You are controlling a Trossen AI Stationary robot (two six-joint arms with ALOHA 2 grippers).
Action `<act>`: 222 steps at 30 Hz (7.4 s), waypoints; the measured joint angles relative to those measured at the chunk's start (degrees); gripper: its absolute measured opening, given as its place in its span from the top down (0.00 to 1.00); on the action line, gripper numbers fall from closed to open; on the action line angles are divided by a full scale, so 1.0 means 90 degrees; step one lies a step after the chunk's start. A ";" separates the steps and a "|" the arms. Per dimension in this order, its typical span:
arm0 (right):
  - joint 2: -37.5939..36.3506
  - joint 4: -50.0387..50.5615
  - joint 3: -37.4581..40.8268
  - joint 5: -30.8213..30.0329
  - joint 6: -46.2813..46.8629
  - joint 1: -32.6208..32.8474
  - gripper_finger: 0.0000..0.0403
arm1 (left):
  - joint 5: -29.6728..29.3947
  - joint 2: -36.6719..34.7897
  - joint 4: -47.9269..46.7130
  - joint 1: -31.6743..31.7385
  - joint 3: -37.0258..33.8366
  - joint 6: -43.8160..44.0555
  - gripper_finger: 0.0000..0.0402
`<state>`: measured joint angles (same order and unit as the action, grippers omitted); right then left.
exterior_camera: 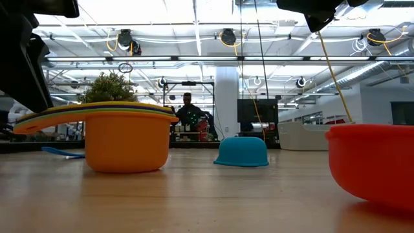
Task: Nest measuring cups in basket
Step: Adjust the stacked measuring cup on the table, then stack the right light blue measuring cup on the yellow measuring cup
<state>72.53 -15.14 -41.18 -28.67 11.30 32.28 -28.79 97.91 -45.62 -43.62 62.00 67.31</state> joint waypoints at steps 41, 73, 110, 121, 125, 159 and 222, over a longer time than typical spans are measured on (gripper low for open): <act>0.0000 0.0003 0.0004 0.0000 -0.0001 -0.0008 0.75 | -0.0383 0.0041 0.1075 0.0126 -0.0400 -0.1468 0.06; 0.0000 0.0049 0.0004 -0.0005 -0.0072 -0.0011 0.75 | 0.0662 0.0041 0.2064 0.0458 -0.1273 -0.1516 0.47; 0.0319 -0.0286 0.0439 -0.0141 0.0873 -0.1185 0.75 | 0.1942 -0.0711 0.1164 0.0755 -0.1270 -0.1270 0.29; 0.1428 0.0878 -0.0163 0.3311 0.1646 -0.3666 0.67 | 0.0864 -0.2282 -0.0611 0.0761 -0.1270 -0.0698 0.32; 0.2085 0.1988 -0.0967 0.4389 0.1575 -0.4177 0.57 | 0.0264 -0.2534 -0.0827 0.0861 -0.1270 -0.0932 0.34; 0.4921 0.5185 -0.4031 0.6666 -0.1352 -0.4805 0.56 | -0.0085 -0.2596 -0.0853 0.1248 -0.1270 -0.1167 0.37; 0.1387 0.0726 -0.1878 -0.2308 -0.1476 -0.0769 1.00 | -0.2134 -0.2583 0.2492 0.0801 -0.1275 -0.3303 0.37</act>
<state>85.01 -8.60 -58.08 -49.44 -1.98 25.36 -48.00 74.66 -23.19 -36.40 50.52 37.58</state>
